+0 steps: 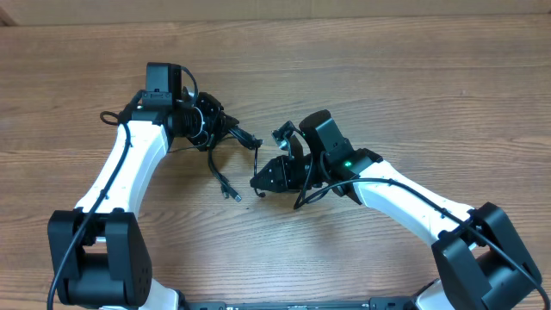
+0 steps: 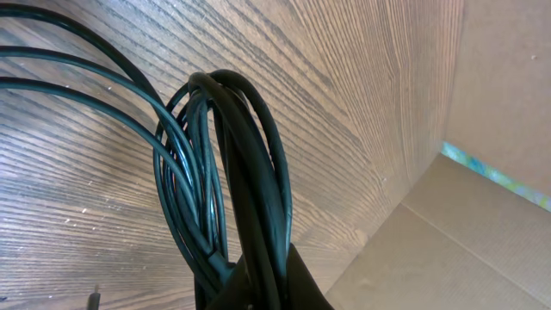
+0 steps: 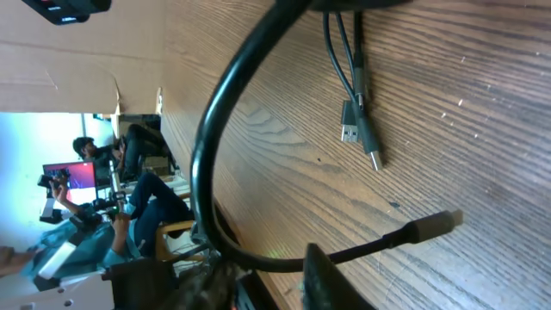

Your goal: Untangle cables

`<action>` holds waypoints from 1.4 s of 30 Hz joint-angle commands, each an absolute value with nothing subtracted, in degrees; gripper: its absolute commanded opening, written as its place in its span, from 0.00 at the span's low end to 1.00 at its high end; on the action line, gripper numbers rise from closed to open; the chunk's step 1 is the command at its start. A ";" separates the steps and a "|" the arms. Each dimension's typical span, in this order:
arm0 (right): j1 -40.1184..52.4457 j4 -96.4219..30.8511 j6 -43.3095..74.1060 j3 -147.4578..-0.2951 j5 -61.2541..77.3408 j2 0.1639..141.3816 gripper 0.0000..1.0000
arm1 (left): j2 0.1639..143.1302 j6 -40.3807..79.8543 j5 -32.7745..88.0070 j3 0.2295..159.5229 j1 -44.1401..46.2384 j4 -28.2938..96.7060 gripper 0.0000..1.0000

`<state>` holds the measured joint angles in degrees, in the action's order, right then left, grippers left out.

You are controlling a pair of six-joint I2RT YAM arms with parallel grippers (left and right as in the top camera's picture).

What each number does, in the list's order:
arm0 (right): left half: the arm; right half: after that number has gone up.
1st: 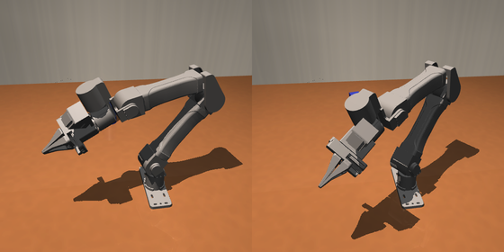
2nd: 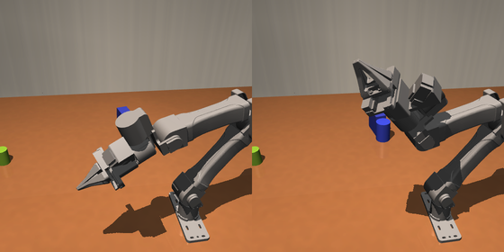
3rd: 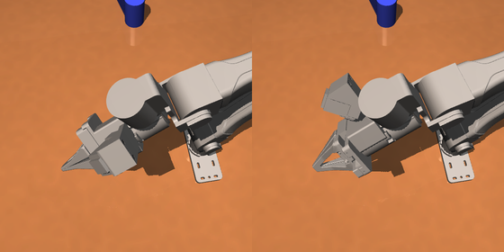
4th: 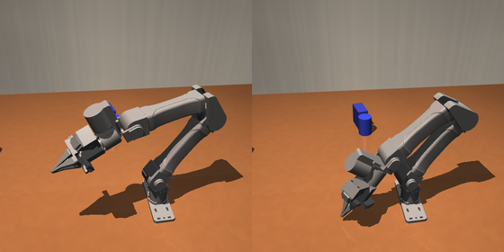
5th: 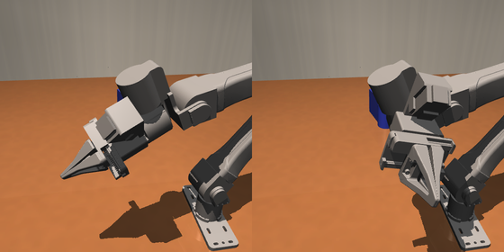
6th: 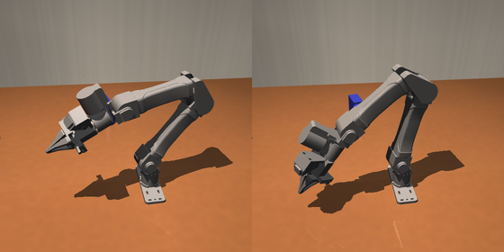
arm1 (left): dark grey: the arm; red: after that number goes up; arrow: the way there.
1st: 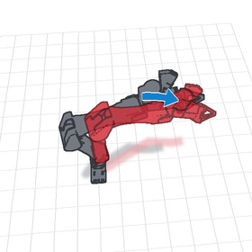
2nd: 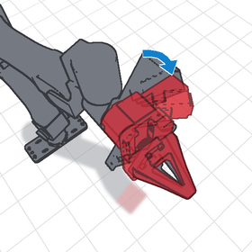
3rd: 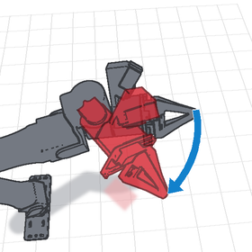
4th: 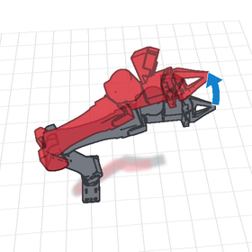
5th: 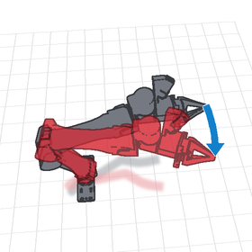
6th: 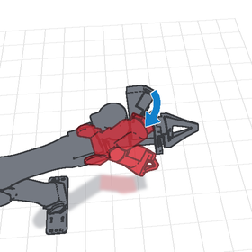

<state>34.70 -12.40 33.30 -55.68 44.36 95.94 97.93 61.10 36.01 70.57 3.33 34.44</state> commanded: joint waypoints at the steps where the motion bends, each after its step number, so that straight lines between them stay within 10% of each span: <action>1: 35.05 -11.62 33.04 -55.86 43.51 95.26 0.33 | 97.38 59.81 37.74 71.72 3.51 34.48 0.04; 7: 35.05 -11.18 33.04 -55.86 42.35 95.26 0.32 | 97.38 59.83 39.72 71.72 3.55 34.46 0.04; 11: 35.05 -11.16 33.23 -55.86 42.04 95.26 0.04 | 97.38 59.83 40.51 71.72 3.55 34.46 0.04; 42: 21.71 6.46 54.19 -55.99 50.02 95.15 0.04 | 97.38 4.45 61.89 71.72 3.55 47.24 0.04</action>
